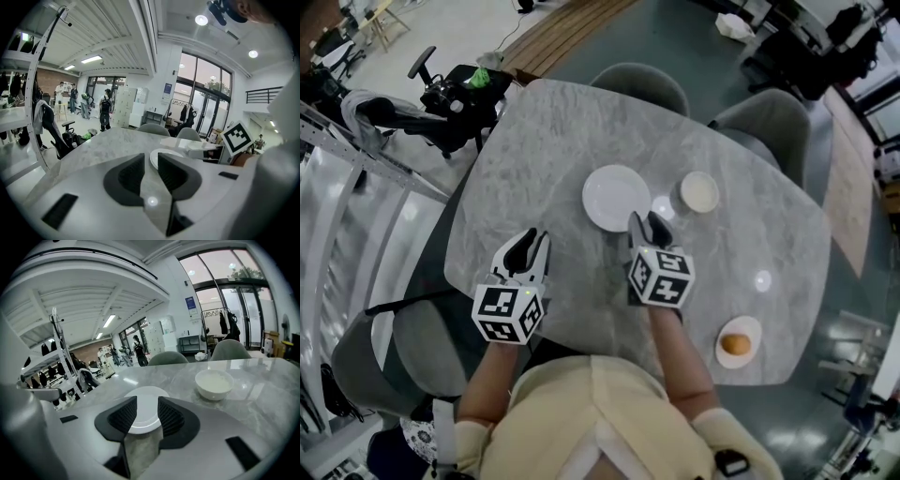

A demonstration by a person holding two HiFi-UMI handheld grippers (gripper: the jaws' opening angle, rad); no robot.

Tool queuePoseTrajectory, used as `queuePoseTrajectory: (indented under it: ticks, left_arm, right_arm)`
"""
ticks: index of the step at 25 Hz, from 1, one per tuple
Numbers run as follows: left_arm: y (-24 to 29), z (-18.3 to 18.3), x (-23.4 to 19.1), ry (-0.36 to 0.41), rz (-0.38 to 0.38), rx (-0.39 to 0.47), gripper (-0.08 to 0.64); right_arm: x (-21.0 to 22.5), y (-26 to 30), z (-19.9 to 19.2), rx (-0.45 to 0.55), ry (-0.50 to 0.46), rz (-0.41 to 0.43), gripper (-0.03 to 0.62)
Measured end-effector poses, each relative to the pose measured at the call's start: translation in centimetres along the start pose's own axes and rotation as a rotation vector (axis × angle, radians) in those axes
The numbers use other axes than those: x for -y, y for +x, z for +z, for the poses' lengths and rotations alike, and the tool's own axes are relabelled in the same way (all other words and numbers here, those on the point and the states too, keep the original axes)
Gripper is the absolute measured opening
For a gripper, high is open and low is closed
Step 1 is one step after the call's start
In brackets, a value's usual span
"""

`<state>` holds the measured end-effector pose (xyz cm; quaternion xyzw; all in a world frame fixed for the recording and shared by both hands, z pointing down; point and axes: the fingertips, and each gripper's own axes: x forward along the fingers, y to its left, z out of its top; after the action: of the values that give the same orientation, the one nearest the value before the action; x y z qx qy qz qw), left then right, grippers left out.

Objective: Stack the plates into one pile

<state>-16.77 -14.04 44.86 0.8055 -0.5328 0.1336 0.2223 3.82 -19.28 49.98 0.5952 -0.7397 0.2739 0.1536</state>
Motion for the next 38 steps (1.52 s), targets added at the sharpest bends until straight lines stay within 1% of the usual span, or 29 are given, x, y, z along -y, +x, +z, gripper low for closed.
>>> queuePoseTrajectory:
  ticks: [6, 13, 21, 26, 33, 38]
  left_arm:
    - [-1.3, 0.7, 1.0, 0.0, -0.006, 0.037, 0.086]
    - [-2.2, 1.1, 2.8, 0.014, -0.018, 0.064, 0.086]
    - [-3.5, 1.2, 4.6, 0.019, -0.011, 0.097, 0.071]
    - [-4.4, 1.2, 5.7, 0.016, -0.003, 0.114, 0.061]
    - [-5.8, 1.0, 7.1, 0.009, 0.009, 0.129, 0.041]
    - [-6.6, 0.7, 8.1, 0.02, 0.025, 0.129, 0.035]
  right_arm:
    - [-0.9, -3.1, 0.5, 0.012, -0.021, 0.059, 0.133]
    - [-0.6, -6.0, 0.9, 0.035, -0.047, 0.08, 0.133]
    - [-0.4, -9.2, 1.3, 0.084, -0.069, 0.106, 0.086]
    - [-0.2, -10.7, 0.9, 0.089, -0.063, 0.131, 0.057]
    - [0.5, -12.8, 0.4, 0.102, -0.072, 0.134, 0.007]
    - [0.8, -14.1, -0.1, 0.103, -0.078, 0.149, 0.003]
